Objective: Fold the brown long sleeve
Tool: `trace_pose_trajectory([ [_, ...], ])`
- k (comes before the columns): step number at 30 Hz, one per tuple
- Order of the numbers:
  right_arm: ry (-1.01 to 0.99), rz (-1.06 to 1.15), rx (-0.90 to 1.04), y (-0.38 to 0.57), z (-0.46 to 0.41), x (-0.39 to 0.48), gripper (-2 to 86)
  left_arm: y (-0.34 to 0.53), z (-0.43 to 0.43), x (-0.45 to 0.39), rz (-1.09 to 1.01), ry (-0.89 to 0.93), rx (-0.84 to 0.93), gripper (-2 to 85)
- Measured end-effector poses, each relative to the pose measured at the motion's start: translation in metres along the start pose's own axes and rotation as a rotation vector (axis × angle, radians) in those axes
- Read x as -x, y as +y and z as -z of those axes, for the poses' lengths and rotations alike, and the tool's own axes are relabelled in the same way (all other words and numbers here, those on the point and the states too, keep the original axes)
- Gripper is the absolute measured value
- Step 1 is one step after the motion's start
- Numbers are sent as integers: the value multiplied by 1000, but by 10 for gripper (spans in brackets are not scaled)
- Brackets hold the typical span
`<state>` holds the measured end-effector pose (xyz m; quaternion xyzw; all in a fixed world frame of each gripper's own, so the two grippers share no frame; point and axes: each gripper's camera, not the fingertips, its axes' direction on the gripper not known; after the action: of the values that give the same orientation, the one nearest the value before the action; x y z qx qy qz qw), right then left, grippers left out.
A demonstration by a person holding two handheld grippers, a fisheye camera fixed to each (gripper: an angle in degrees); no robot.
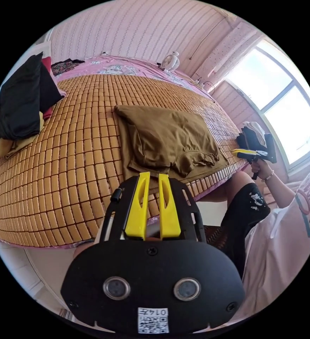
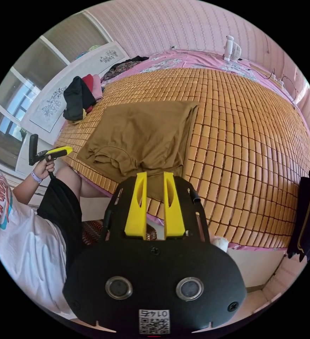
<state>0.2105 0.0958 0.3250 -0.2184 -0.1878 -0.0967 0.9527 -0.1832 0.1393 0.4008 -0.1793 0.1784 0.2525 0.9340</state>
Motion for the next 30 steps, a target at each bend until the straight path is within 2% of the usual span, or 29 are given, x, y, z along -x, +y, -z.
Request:
trace_pose_trajectory([
  [2,37,1,8,-12,-12,11,84,-11,-14,-10,-16,-50,-5,54],
  [5,143,-121,-21,-26,-23,6,84,-25,-35,-15,12,-82,-1,59],
  [8,147,-213,9,-38,-41,-7,64,-30,-61,-20,-3,-140,66,56],
  [9,174,-216,69,-42,-54,-9,38,-30,-74,-20,-8,-167,141,51],
  [13,245,-161,46,-44,-45,-2,9,-23,-85,-28,-95,-210,167,4],
  [19,209,-126,109,-52,-44,-3,3,-16,-81,-28,-38,-154,135,25],
  [22,268,-31,56,-70,-20,11,1,-15,-58,-55,-135,-161,-18,9],
  [24,197,59,-35,-105,-19,31,0,-18,-63,-78,-185,-66,-65,-3],
  [25,159,88,-30,-117,-24,37,-1,-22,-77,-94,-219,-11,-54,-5],
  [27,86,234,34,-167,-59,68,-2,-24,-103,-114,-242,-12,-28,-6],
  [30,172,429,134,-219,-109,109,-3,-21,-144,-132,-243,2,56,-8],
])
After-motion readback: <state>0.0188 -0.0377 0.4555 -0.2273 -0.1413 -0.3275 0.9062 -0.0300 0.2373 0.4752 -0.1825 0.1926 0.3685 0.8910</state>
